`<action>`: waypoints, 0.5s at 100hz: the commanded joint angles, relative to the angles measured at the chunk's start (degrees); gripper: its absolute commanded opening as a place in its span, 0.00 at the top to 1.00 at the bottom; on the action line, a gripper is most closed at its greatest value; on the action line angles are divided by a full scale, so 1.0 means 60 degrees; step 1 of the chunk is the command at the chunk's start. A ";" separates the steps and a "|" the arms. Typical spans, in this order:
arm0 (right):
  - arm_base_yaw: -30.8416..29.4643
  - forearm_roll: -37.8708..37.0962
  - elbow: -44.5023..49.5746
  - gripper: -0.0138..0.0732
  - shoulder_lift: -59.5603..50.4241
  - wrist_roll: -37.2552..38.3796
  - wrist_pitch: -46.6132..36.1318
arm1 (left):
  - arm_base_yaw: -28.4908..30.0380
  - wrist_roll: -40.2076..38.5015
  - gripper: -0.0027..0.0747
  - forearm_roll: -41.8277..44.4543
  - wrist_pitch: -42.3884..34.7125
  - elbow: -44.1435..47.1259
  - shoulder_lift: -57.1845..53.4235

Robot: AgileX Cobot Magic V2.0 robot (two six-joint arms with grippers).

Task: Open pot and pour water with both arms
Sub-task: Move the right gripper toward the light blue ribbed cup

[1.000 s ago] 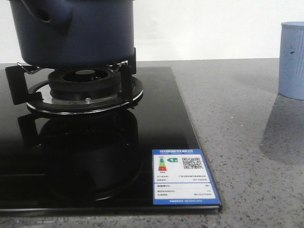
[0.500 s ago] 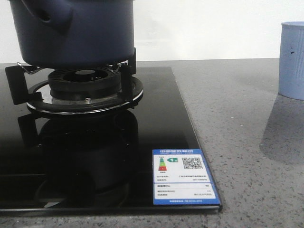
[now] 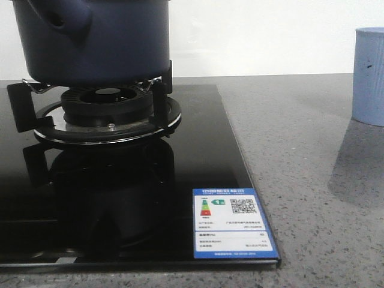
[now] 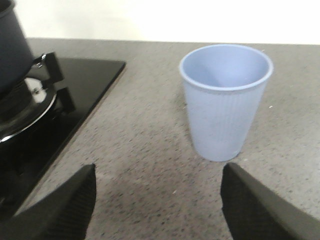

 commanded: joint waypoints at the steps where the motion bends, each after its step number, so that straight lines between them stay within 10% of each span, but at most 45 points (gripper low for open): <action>1: 0.0025 0.0032 0.0177 0.30 0.0124 -0.0099 -0.1769 | 0.0270 -0.0004 0.43 0.0058 -0.0787 -0.0353 -0.0428; 50: 0.0025 0.0149 0.0573 0.30 0.2272 -0.0099 -0.4087 | 0.0663 -0.0004 0.43 0.0082 -0.0620 -0.0353 -0.0573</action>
